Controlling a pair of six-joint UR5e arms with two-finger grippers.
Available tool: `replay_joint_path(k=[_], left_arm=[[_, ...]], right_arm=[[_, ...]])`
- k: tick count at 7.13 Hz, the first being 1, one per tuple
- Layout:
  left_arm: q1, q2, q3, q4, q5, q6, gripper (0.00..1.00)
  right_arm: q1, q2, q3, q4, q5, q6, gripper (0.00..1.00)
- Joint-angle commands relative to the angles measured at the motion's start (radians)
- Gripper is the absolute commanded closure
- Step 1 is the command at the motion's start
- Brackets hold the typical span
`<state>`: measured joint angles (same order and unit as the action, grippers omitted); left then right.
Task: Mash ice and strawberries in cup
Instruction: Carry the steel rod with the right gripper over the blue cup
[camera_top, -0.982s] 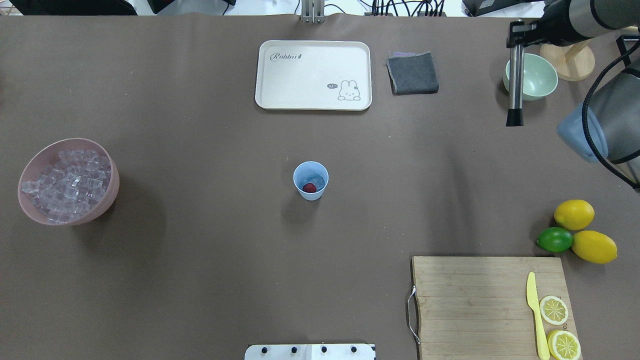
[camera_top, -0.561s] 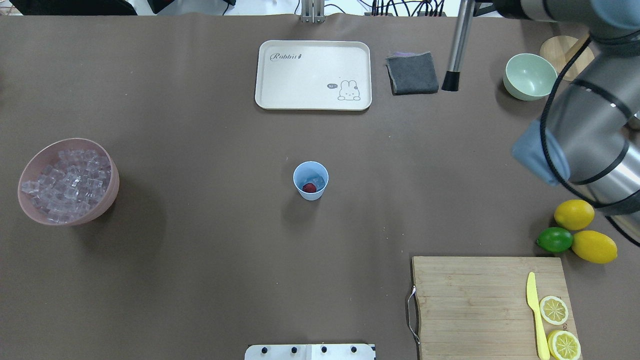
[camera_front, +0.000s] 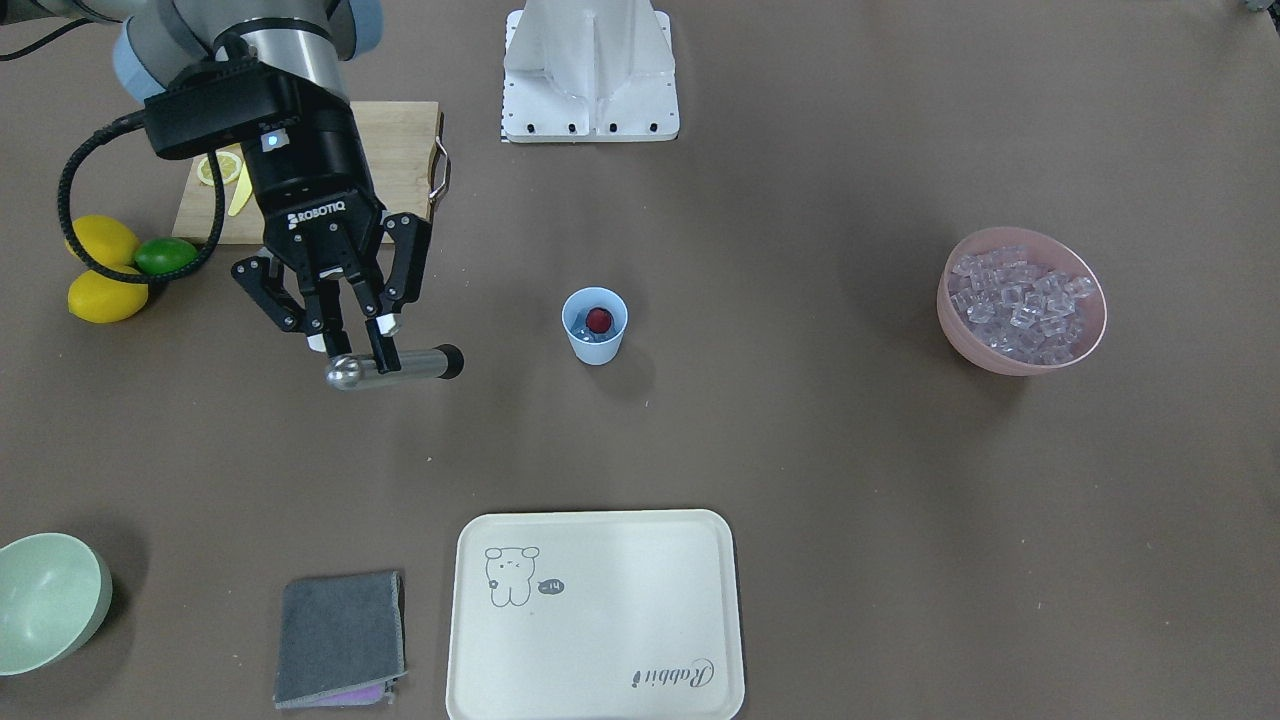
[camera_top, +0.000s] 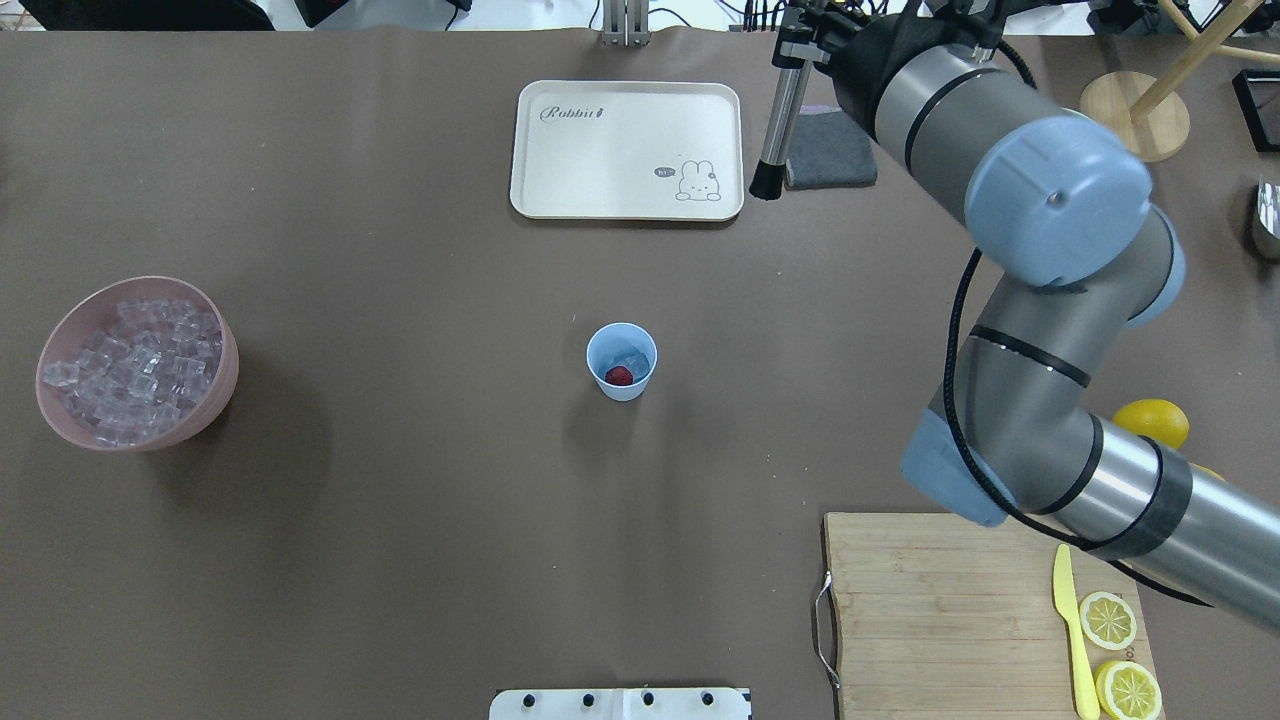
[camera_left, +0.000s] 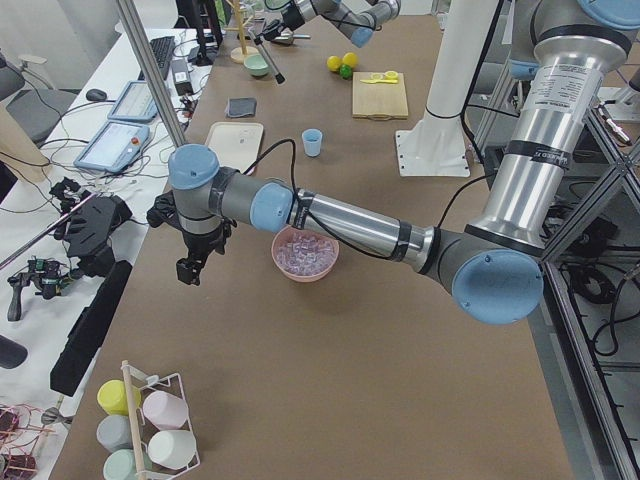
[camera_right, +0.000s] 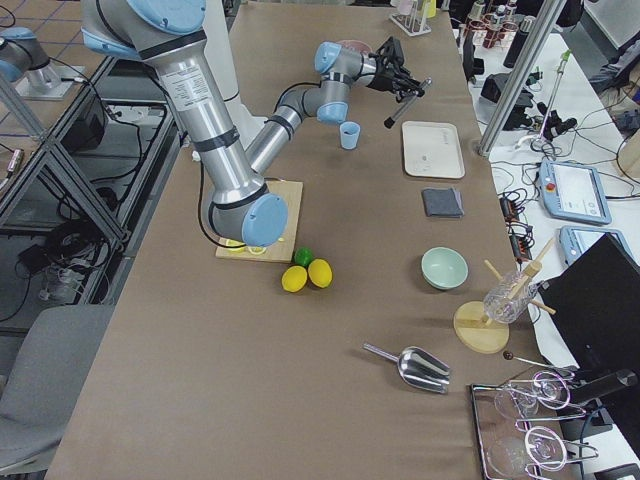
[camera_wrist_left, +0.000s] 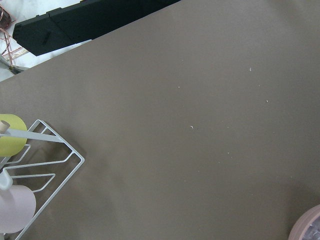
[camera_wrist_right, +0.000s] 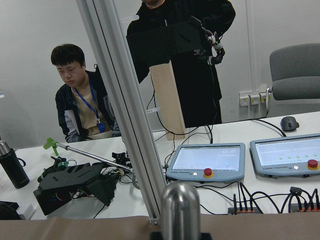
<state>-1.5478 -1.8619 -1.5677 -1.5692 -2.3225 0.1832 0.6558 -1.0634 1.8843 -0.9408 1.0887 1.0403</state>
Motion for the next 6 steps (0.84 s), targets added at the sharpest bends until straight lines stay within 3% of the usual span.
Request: replay_joint_path(k=[1, 4, 6], left_arm=[[0.000, 0.013, 0.006, -0.006, -0.002, -0.004, 0.03], [0.000, 0.020, 0.008, -0.006, -0.002, -0.004, 0.03], [0.000, 0.023, 0.008, 0.000, -0.005, -0.001, 0.03]], right_arm=[[-0.106, 0.000, -0.001, 0.083, -0.198, -0.012, 1.00], [-0.232, 0.016, -0.031, 0.086, -0.456, -0.013, 1.00], [-0.268, 0.014, -0.059, 0.085, -0.524, -0.013, 1.00]])
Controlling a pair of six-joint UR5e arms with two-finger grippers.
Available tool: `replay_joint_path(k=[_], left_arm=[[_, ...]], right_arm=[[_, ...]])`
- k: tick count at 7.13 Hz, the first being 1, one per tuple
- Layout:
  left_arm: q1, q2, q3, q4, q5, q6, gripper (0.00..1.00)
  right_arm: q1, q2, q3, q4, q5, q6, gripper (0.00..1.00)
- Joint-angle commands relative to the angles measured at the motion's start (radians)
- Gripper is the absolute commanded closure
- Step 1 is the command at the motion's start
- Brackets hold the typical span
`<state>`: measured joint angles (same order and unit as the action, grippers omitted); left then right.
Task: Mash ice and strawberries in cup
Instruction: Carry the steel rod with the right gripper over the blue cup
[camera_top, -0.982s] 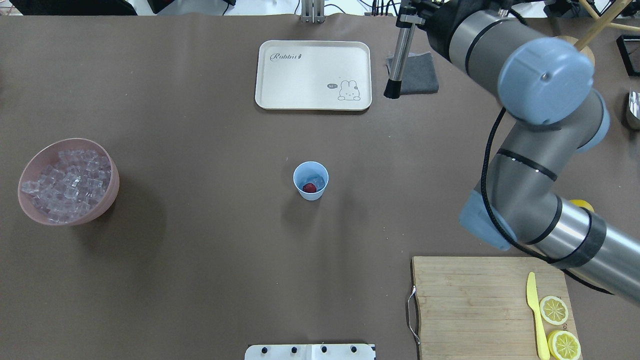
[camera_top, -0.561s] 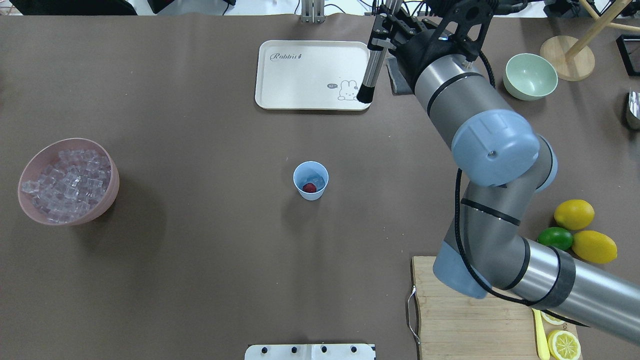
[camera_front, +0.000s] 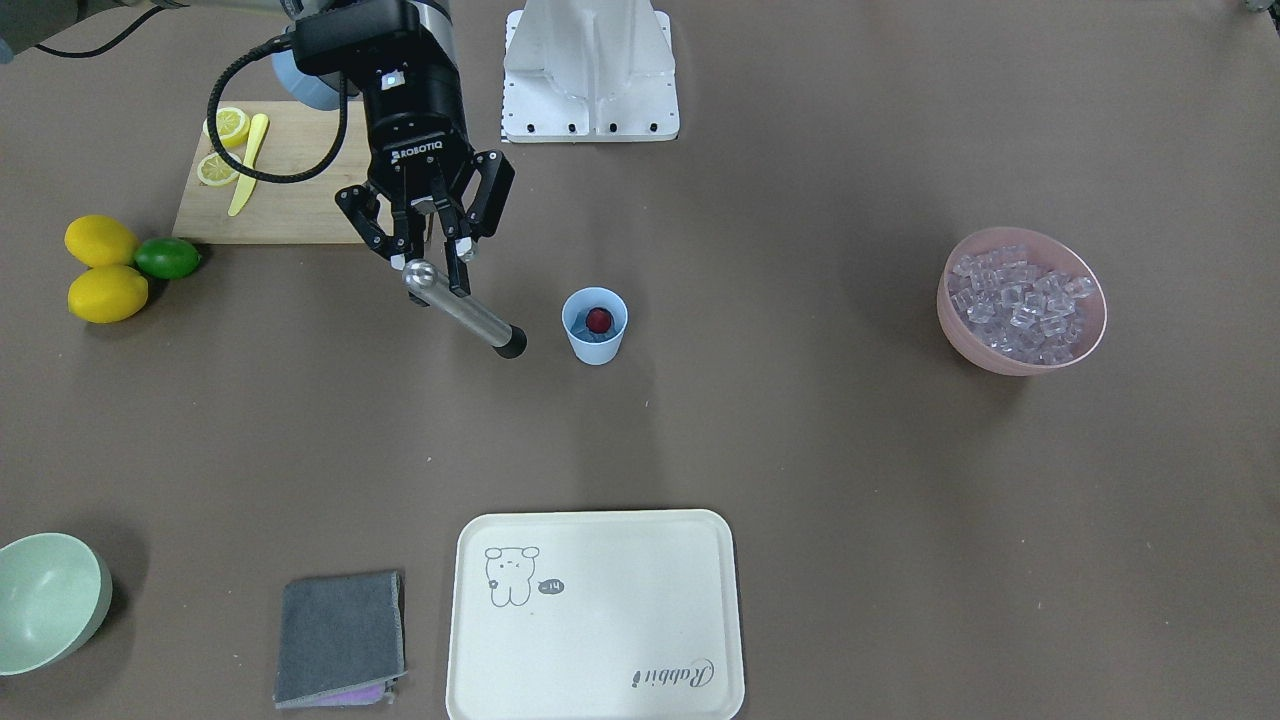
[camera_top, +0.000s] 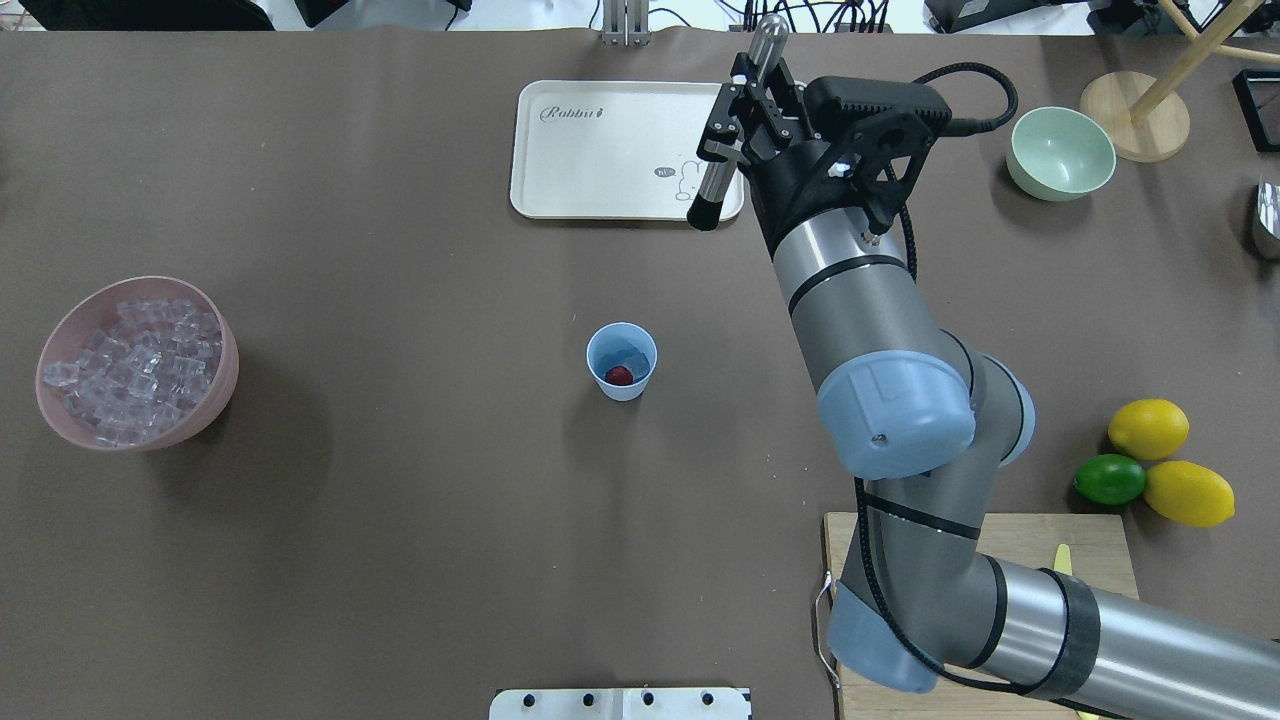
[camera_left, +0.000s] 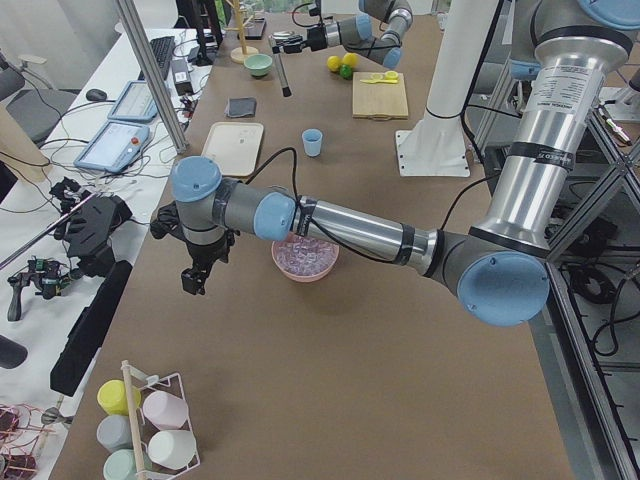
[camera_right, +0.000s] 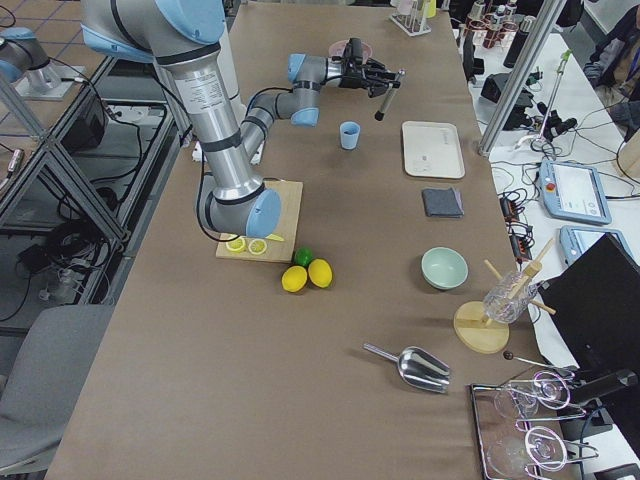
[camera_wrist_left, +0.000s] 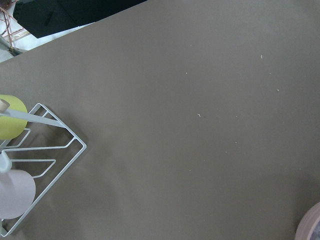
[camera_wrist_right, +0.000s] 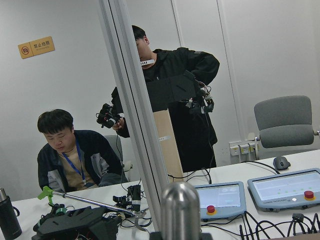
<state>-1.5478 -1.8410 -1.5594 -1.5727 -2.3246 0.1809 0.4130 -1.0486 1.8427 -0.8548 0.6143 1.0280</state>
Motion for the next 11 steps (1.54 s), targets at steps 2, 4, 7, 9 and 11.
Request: replay_joint_path(k=[2, 4, 7, 9, 11], left_arm=[[0.000, 0.015, -0.004, 0.005, -0.004, 0.002, 0.03], [0.000, 0.023, -0.001, 0.003, -0.002, 0.002, 0.03], [0.000, 0.032, 0.001, 0.002, -0.002, -0.005, 0.03], [0.000, 0.032, 0.018, -0.006, -0.002, -0.005, 0.03], [0.000, 0.032, 0.022, -0.006, -0.002, -0.005, 0.03]], right_arm=[[-0.066, 0.002, -0.072, 0.000, -0.143, 0.000, 1.00], [-0.086, 0.060, -0.118, 0.000, -0.183, 0.000, 1.00], [-0.092, 0.108, -0.163, 0.000, -0.173, 0.003, 1.00], [-0.121, 0.107, -0.180, 0.002, -0.186, 0.000, 1.00], [-0.163, 0.119, -0.192, 0.000, -0.223, 0.000, 1.00]])
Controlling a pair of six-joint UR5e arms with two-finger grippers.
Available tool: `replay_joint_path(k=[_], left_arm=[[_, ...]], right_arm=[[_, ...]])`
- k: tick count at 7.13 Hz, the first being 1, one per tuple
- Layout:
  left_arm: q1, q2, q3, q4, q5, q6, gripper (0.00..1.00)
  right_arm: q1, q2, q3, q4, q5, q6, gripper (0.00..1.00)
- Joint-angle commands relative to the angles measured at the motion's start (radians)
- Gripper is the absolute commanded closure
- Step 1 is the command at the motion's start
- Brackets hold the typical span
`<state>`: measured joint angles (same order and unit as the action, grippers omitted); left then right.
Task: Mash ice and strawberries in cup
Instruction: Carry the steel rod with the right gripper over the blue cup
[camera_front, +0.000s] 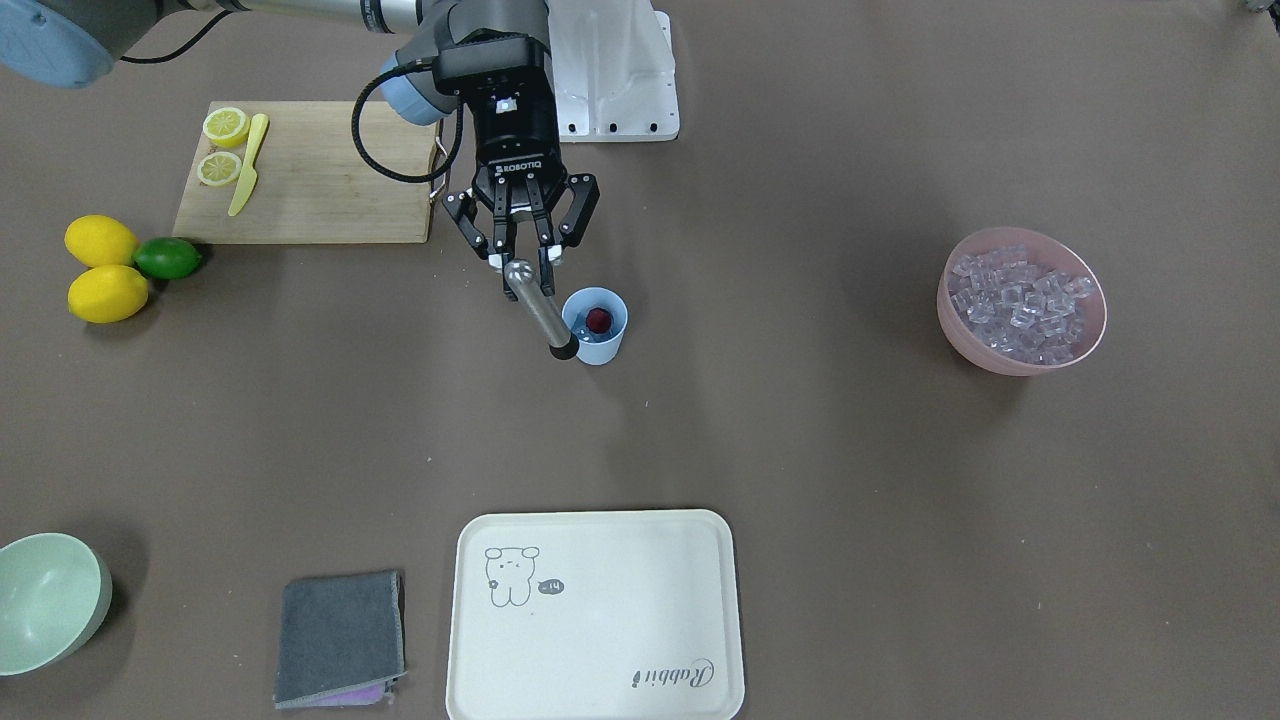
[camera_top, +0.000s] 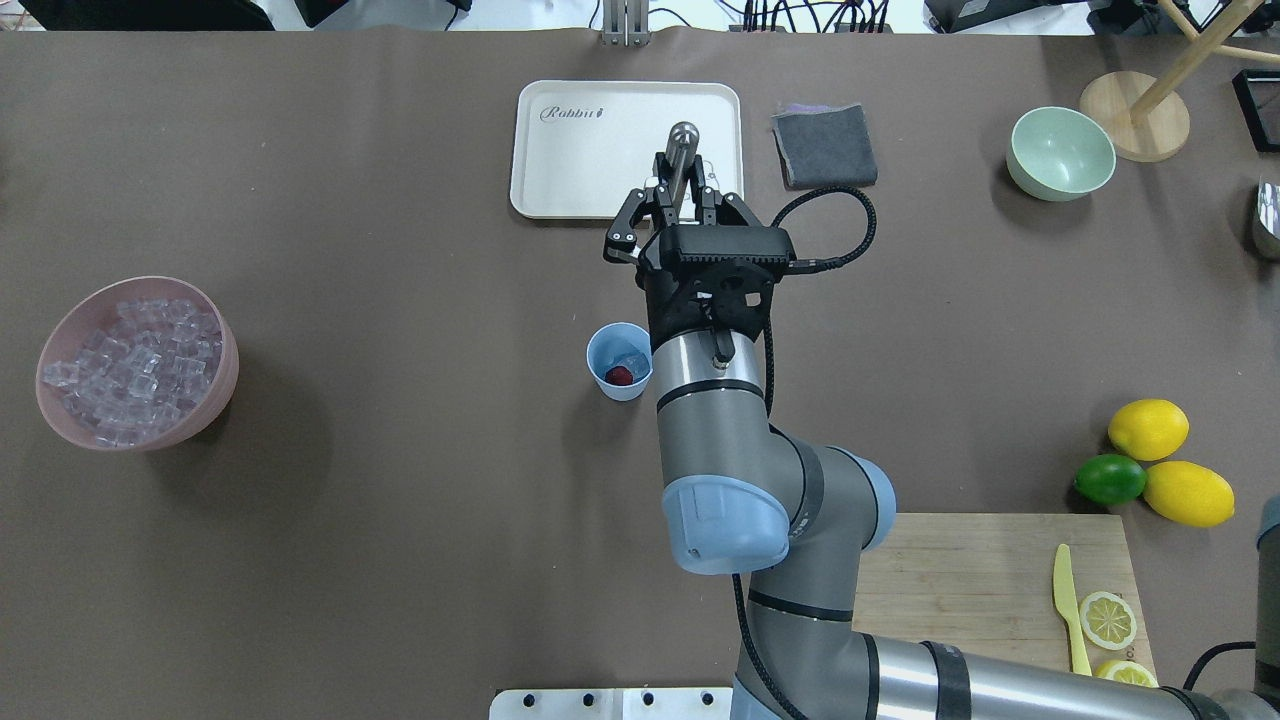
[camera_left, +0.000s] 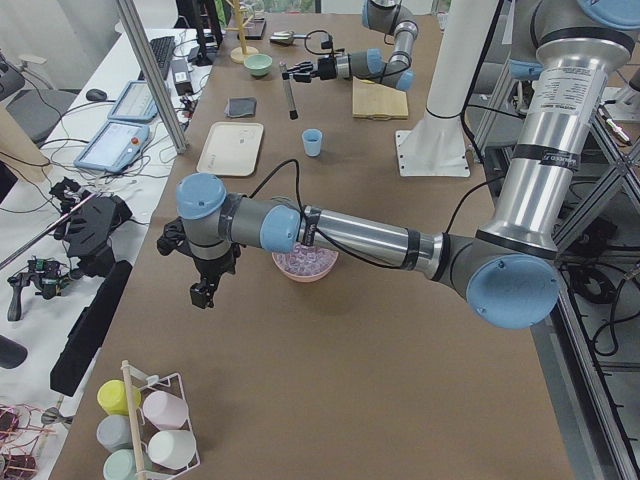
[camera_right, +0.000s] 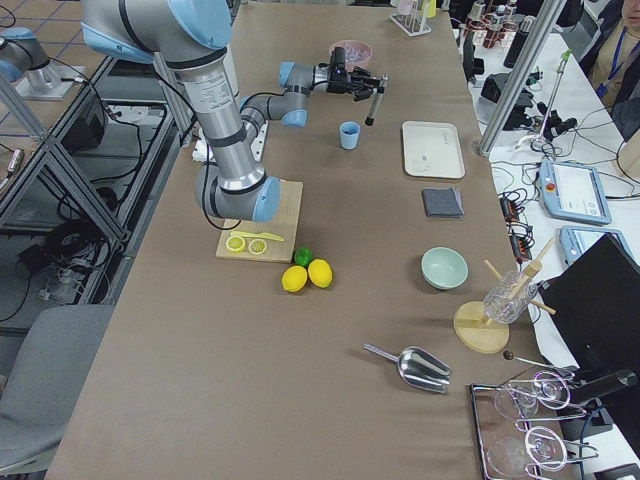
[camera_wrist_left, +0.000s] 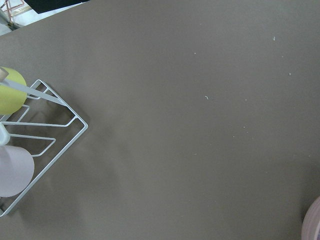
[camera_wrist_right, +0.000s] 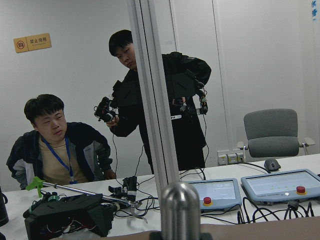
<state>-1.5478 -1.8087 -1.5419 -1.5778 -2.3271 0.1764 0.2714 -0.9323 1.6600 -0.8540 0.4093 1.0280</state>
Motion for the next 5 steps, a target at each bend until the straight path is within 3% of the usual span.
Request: replay_joint_path(k=[1, 5], left_arm=[[0.000, 0.000, 0.005, -0.001, 0.002, 0.003, 0.03], [0.000, 0.011, 0.005, -0.001, 0.003, 0.005, 0.03]], right_arm=[[-0.041, 0.003, -0.009, 0.000, -0.038, 0.000, 1.00], [-0.107, -0.006, -0.012, 0.001, -0.090, 0.009, 1.00]])
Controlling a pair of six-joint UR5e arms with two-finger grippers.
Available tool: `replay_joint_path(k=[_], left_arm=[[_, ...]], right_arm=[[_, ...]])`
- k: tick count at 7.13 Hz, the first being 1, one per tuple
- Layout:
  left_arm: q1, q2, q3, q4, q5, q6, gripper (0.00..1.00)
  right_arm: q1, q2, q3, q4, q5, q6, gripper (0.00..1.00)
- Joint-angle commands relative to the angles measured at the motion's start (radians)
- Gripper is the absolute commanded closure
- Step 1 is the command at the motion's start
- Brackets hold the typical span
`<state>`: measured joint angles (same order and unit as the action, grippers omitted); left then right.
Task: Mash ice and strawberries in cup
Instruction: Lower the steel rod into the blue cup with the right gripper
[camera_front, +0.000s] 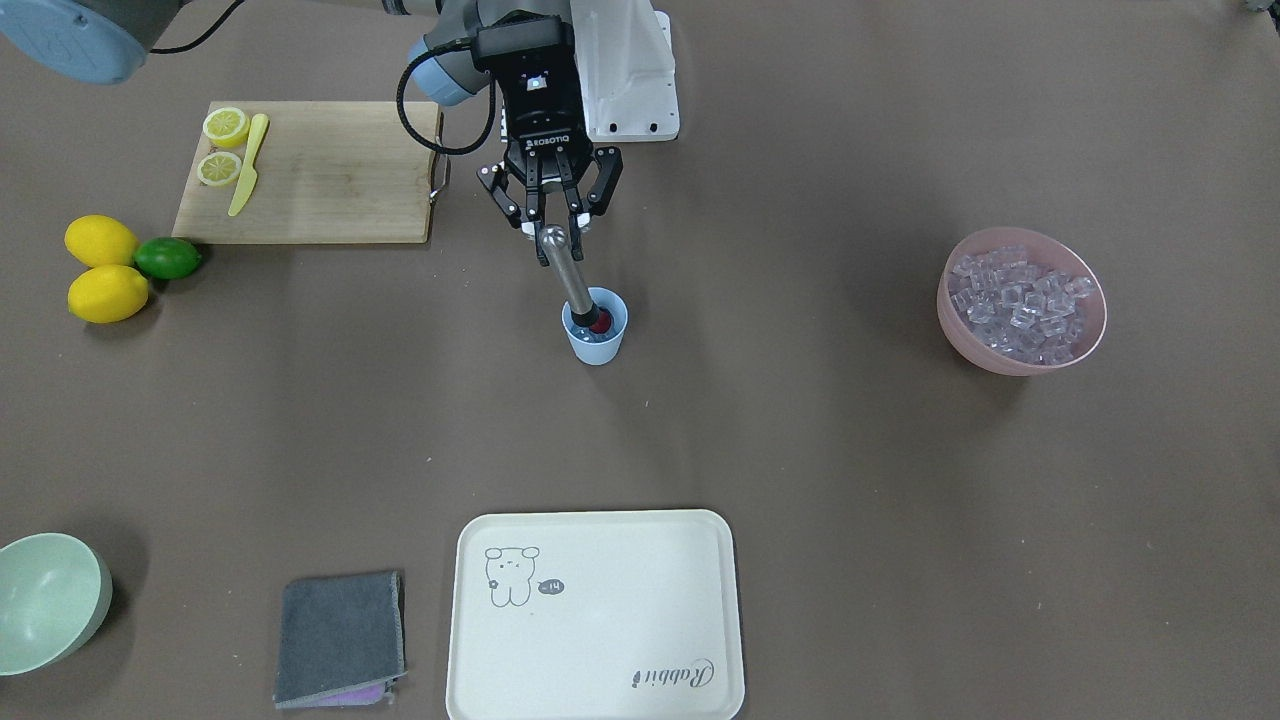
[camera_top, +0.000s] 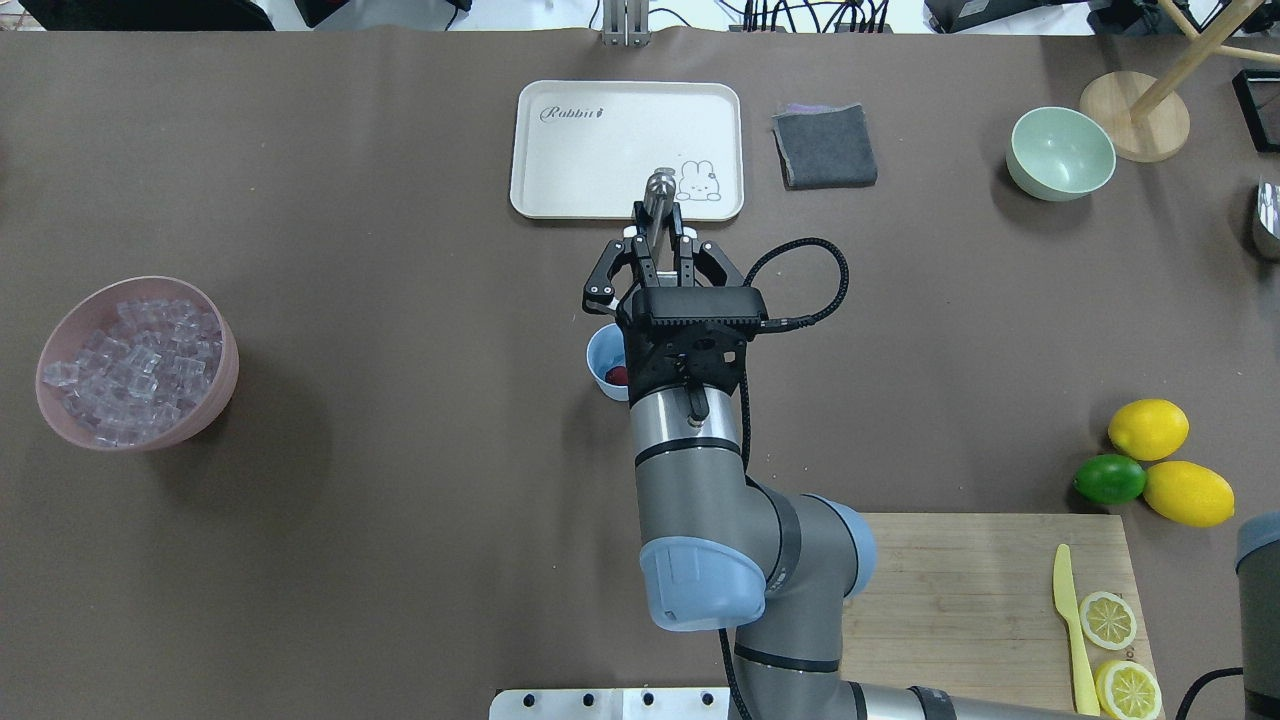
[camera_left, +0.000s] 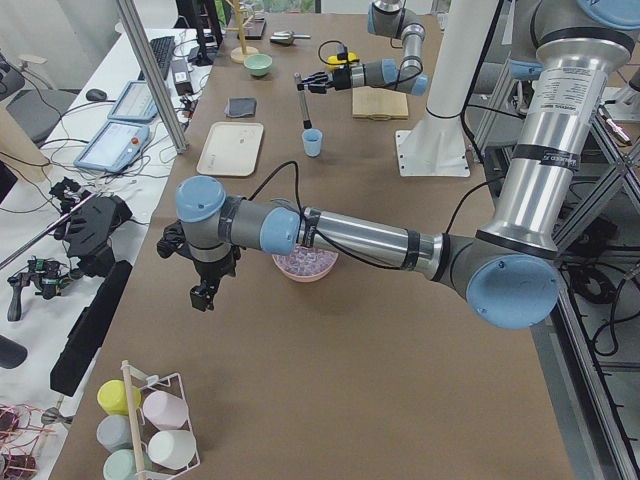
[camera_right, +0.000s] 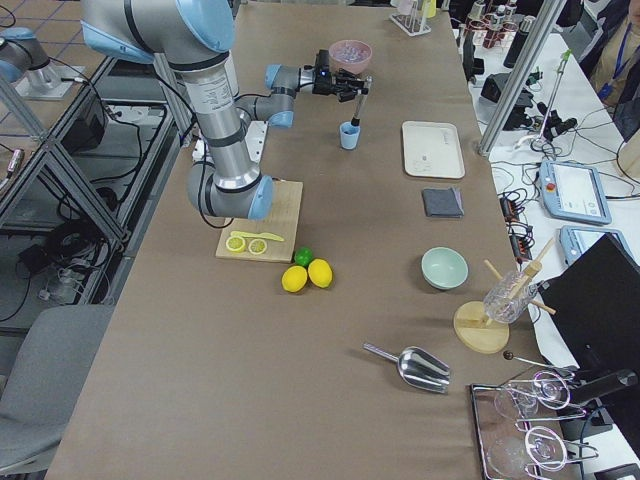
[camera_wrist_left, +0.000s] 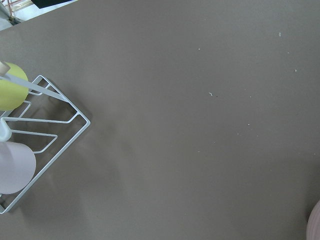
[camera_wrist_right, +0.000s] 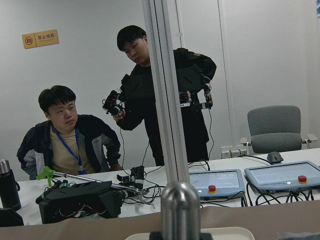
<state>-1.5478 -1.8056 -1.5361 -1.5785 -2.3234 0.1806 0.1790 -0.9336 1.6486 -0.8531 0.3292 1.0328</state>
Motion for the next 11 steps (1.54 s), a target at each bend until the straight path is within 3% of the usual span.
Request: replay_joint_path(k=[1, 11], left_arm=[[0.000, 0.011, -0.001, -0.002, -0.001, 0.002, 0.03], [-0.002, 0.049, 0.001, -0.041, 0.001, -0.001, 0.03]], right_arm=[[-0.033, -0.005, -0.001, 0.000, -0.036, 0.006, 1.00], [-0.032, 0.012, -0.062, -0.001, -0.029, 0.006, 1.00]])
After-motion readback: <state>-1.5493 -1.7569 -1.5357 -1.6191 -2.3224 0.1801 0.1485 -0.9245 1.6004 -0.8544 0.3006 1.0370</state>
